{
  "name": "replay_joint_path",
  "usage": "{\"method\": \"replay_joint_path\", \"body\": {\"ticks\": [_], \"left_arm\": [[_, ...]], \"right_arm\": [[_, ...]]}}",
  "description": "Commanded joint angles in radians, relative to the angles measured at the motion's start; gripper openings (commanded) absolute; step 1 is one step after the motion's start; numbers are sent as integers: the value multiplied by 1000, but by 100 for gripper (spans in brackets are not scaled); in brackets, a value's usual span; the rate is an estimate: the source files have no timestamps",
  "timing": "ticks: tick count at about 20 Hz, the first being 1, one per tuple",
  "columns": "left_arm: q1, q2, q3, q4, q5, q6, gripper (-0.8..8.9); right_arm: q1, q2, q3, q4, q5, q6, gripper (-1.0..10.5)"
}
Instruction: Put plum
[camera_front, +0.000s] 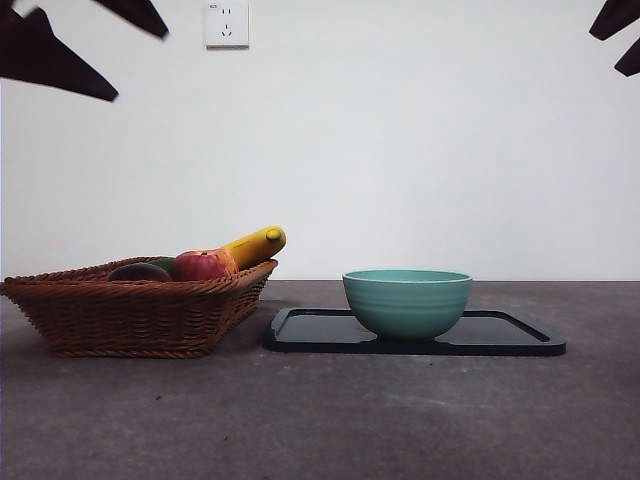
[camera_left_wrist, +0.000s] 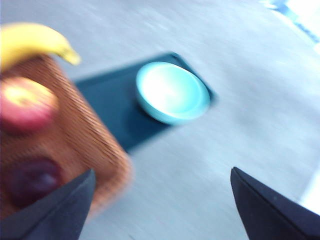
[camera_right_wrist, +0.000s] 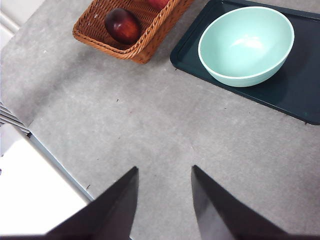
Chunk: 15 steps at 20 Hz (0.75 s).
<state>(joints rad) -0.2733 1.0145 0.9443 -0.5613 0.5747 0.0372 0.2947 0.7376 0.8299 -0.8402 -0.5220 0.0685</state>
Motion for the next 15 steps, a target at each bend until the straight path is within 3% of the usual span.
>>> {"method": "replay_joint_path", "body": {"ticks": [1, 7, 15], "left_arm": [[-8, -43, 18, -76, 52, -4, 433], [-10, -111, 18, -274, 126, 52, 433], [-10, -111, 18, -288, 126, 60, 433]], "right_arm": [[6, 5, 7, 9, -2, 10, 171], [6, 5, 7, 9, -1, 11, 171], [6, 6, 7, 9, -2, 23, 171]]}}
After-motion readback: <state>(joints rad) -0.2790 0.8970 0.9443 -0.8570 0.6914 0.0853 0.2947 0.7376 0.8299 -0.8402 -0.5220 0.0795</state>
